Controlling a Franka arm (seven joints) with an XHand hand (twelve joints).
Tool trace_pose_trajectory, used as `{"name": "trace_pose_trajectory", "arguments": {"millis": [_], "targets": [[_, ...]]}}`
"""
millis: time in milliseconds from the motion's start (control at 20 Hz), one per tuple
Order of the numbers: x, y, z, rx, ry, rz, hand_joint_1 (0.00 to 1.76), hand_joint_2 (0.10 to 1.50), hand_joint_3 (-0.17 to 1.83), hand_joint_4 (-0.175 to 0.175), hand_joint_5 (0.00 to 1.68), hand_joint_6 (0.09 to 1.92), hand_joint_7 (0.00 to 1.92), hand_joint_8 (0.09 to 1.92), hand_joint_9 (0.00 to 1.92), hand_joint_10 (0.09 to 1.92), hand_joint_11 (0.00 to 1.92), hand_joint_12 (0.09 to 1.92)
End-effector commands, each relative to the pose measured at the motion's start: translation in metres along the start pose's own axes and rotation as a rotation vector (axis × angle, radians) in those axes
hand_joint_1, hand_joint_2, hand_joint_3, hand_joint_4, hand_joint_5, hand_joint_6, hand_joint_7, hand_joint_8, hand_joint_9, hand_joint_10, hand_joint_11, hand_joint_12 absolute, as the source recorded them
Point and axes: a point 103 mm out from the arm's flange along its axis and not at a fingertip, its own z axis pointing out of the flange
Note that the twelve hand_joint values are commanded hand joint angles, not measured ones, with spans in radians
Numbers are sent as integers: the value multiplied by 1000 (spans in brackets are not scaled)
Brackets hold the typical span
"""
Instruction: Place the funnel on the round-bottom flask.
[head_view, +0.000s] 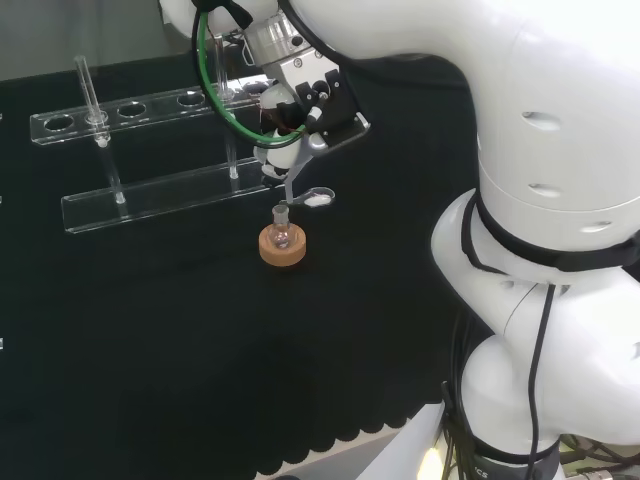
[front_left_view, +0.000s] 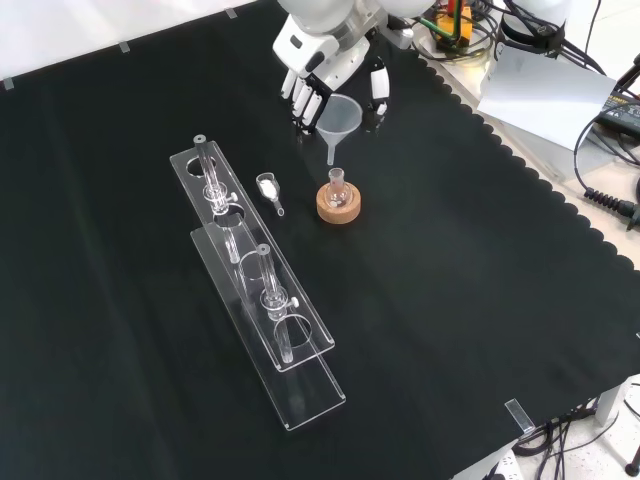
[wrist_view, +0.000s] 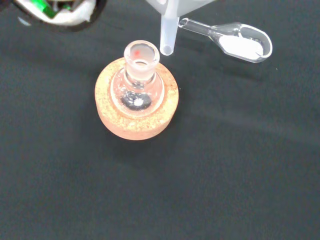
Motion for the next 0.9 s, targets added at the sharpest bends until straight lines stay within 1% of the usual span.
{"name": "trace_pose_trajectory", "arguments": {"millis": [50,450,550,900], "targets": [[10,-4,-13,-18,-10,-16,825,764,621,-28,631,599,490,640,832,466,542,1274],[15,-5,-7,-2,-12,-17,825,764,621,-29,630,600,488,640,833,467,542,1274],[10,-5,-6,-1,-2,-22,825,764,621,-29,630,600,487,641,833,467,542,1274],[10,-5,-3,4,-6,-23,825,764,622,-29,629,600,486,642,832,467,541,1274]]}}
